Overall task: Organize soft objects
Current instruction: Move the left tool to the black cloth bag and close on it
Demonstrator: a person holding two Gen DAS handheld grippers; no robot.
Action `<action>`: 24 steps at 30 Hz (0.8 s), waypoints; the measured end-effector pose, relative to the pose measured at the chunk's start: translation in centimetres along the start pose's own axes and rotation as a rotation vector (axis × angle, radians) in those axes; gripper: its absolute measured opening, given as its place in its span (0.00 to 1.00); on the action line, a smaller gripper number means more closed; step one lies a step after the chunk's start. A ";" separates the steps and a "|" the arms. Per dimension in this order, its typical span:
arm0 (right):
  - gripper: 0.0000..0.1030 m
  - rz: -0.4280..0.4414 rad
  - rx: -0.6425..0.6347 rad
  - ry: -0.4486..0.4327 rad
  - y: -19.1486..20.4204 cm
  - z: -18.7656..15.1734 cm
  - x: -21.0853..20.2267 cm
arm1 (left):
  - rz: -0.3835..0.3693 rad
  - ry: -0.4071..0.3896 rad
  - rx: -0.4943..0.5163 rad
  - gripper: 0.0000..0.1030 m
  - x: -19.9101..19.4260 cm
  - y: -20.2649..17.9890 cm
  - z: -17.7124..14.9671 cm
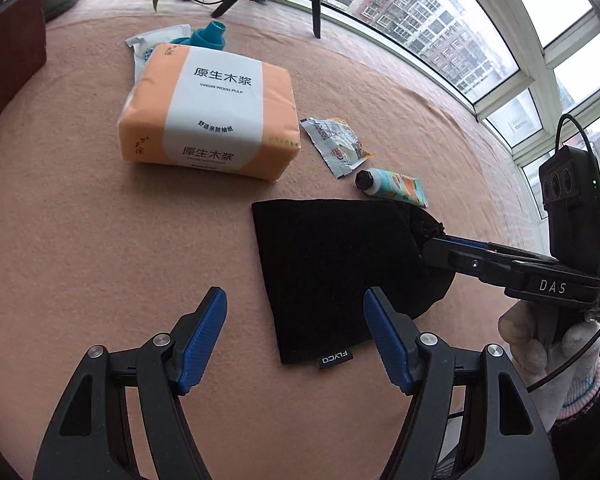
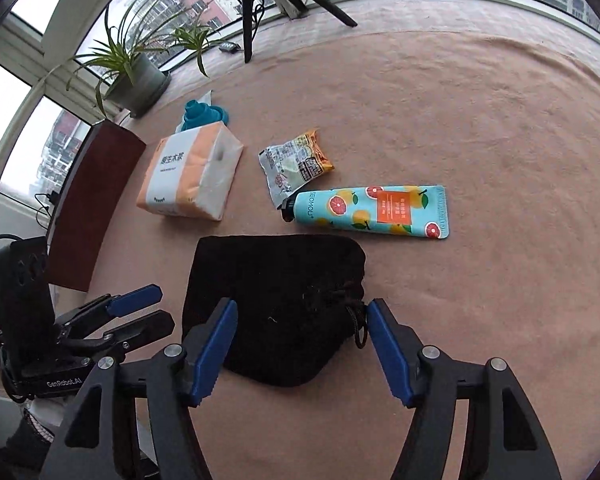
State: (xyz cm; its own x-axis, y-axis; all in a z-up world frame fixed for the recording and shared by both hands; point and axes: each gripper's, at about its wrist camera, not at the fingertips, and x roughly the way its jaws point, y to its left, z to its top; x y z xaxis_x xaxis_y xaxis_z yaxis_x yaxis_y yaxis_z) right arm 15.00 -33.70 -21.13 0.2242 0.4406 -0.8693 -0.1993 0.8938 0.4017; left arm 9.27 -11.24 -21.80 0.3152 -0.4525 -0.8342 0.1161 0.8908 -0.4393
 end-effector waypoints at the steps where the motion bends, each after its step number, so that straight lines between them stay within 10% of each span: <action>1: 0.57 -0.011 -0.006 0.007 0.0 0.0 0.3 | 0.001 0.004 -0.002 0.69 0.1 0.0 -0.1; 11: 0.26 -0.005 0.022 0.050 -2.2 -0.5 1.2 | 0.004 0.026 0.005 0.69 1.4 -0.8 0.1; 24: 0.22 -0.001 0.046 0.043 -2.6 -0.8 1.1 | 0.007 0.028 0.096 0.46 2.1 -2.9 0.3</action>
State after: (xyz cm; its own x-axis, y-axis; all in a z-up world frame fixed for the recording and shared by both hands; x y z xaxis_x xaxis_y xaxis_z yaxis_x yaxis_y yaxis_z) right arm 15.01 -35.58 -23.37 0.1833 0.4364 -0.8809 -0.1549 0.8977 0.4125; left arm 9.93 -14.79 -22.19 0.2904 -0.4456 -0.8468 0.2040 0.8934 -0.4002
